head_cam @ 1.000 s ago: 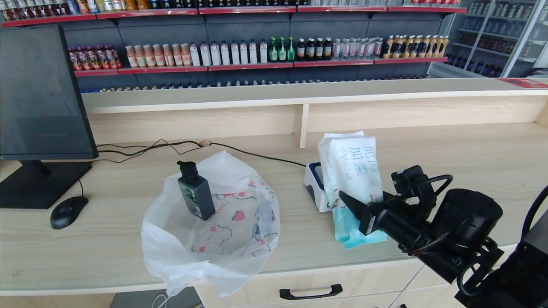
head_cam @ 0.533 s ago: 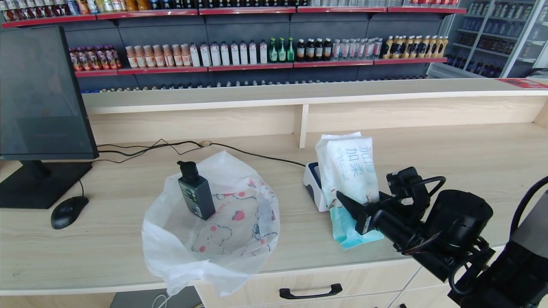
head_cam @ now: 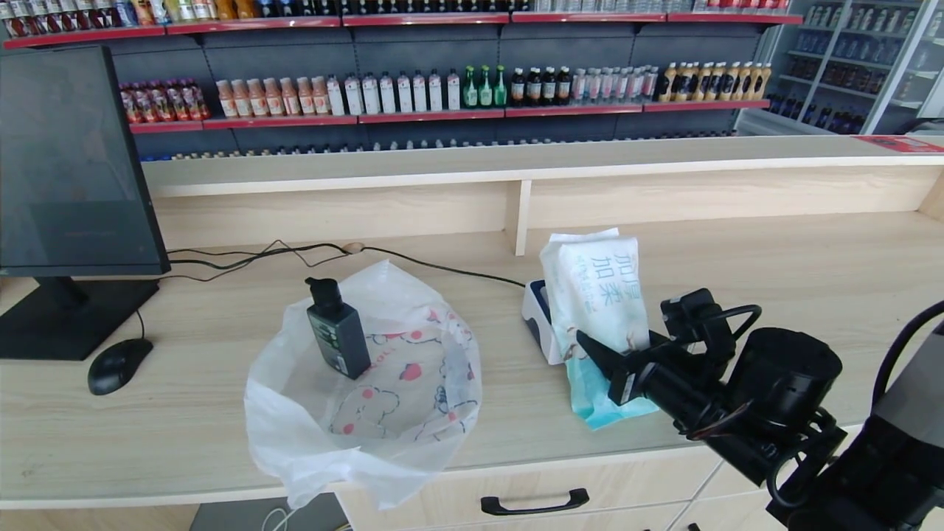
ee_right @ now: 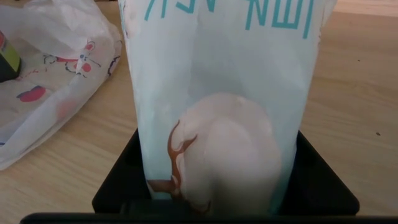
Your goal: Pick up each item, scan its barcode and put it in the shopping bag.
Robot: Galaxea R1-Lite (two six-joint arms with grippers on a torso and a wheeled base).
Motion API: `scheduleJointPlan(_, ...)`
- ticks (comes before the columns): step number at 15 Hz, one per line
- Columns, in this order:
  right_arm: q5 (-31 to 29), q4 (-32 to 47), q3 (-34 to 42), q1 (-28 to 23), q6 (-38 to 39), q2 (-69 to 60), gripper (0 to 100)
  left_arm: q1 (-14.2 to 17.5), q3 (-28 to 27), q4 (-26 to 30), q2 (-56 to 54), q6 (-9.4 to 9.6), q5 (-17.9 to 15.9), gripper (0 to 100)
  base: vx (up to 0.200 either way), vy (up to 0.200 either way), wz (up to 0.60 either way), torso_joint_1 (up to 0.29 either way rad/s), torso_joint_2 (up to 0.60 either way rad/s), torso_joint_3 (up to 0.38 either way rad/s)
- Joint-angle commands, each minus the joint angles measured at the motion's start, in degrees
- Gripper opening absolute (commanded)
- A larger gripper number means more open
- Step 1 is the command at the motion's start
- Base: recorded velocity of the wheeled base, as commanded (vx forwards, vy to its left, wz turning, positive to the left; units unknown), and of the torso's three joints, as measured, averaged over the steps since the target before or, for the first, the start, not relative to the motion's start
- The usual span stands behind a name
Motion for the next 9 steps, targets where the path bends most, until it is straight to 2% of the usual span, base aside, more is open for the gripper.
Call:
scheduleJointPlan(1,0.2,-0.1,-0.1,1.0,0.0,-0.1,0,0.0,0.0,0.0,0.0,-0.01,0.0,100,0.0,0.0,0.0,0.0,0.0,0.0)
scheduleJointPlan(4,0.2,-0.1,-0.1,3.1,0.0,-0.5,0,0.0,0.0,0.0,0.0,-0.01,0.0,100,0.0,0.0,0.0,0.0,0.0,0.0)
scheduleJointPlan(9,0.2,-0.1,-0.6,2.8,-0.1,-6.0,0,0.0,0.0,0.0,0.0,-0.01,0.0,100,0.0,0.0,0.0,0.0,0.0,0.0)
